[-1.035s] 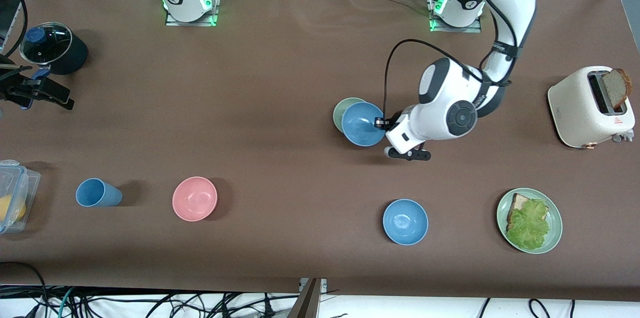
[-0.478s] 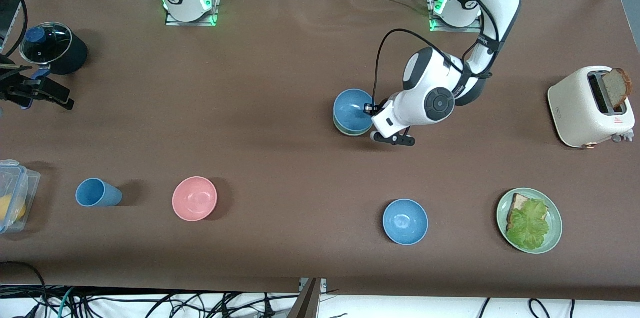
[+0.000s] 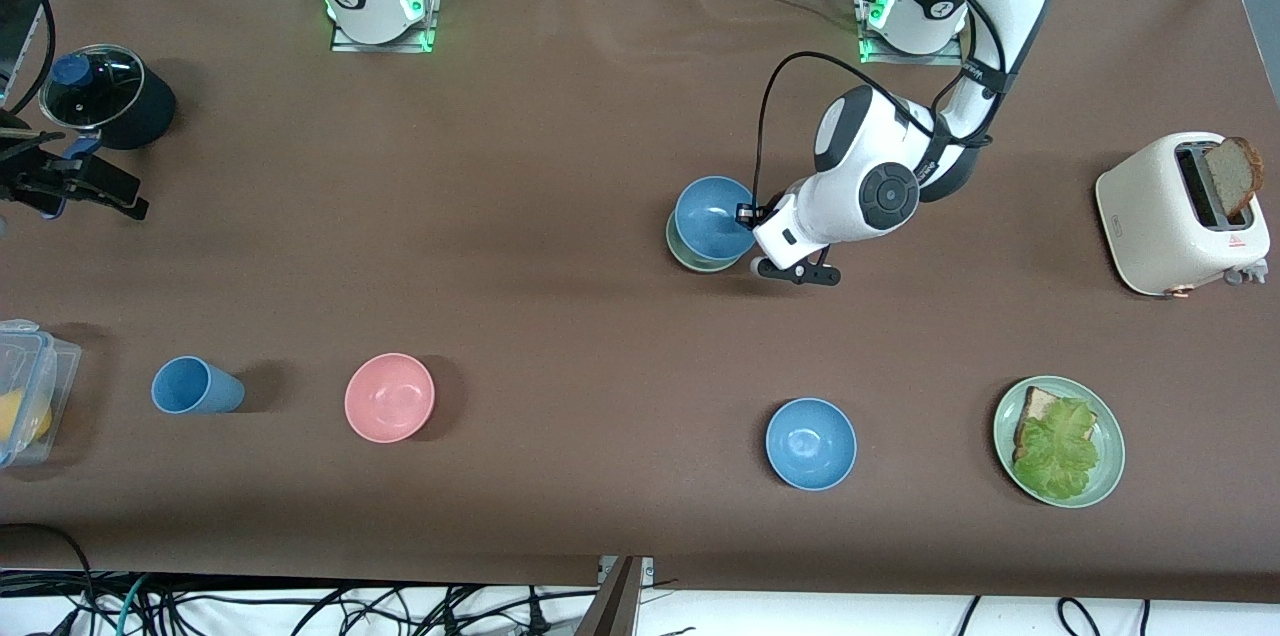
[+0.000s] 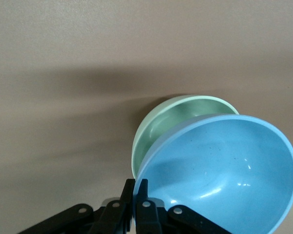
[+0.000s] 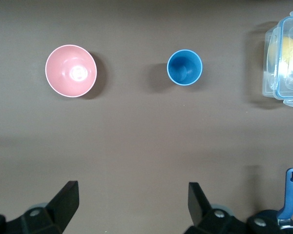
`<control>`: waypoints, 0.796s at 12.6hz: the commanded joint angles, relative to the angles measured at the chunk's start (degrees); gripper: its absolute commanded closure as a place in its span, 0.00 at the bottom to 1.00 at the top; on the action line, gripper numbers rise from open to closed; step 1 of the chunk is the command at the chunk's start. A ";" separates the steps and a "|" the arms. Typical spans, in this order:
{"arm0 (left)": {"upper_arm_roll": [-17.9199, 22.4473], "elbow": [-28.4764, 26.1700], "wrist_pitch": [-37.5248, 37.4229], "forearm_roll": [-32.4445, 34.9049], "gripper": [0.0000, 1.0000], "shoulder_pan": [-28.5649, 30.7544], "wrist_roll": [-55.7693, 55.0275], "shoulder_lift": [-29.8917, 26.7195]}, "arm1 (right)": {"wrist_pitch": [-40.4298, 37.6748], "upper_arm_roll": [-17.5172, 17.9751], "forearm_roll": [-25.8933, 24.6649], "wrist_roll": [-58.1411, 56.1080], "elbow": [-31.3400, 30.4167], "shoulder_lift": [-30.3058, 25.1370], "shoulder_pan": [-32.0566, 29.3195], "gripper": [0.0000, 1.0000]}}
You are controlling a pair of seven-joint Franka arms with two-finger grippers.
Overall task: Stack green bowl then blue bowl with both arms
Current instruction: 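Lower the blue bowl into the green bowl and open the left gripper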
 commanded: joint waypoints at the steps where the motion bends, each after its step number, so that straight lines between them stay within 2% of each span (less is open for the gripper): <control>1: -0.81 -0.62 2.24 -0.88 1.00 0.56 0.63 0.87 | -0.62 0.63 -0.71 -0.82 0.58 -0.06 -0.67 0.01; 6: -0.81 -0.36 2.68 -0.88 1.00 -0.06 0.02 1.57 | -0.62 0.63 -0.71 -0.82 0.58 -0.06 -0.67 0.01; 7: -0.81 -0.36 2.68 -0.88 0.76 -0.06 0.02 1.57 | -0.62 0.63 -0.71 -0.82 0.58 -0.06 -0.67 0.01; 8: -0.81 -0.44 2.68 -0.88 0.19 -0.06 0.02 1.57 | -0.62 0.63 -0.80 -0.82 0.58 -0.06 -0.76 0.01; 9: -0.89 -0.36 2.60 -0.88 0.00 -0.06 -0.07 1.31 | -0.62 0.63 -0.71 -0.82 0.58 0.03 -0.76 0.01; 10: -1.24 -0.36 2.60 -0.97 0.00 -0.06 -0.25 0.88 | -0.62 0.63 -0.80 -0.82 0.58 -0.06 -0.76 0.01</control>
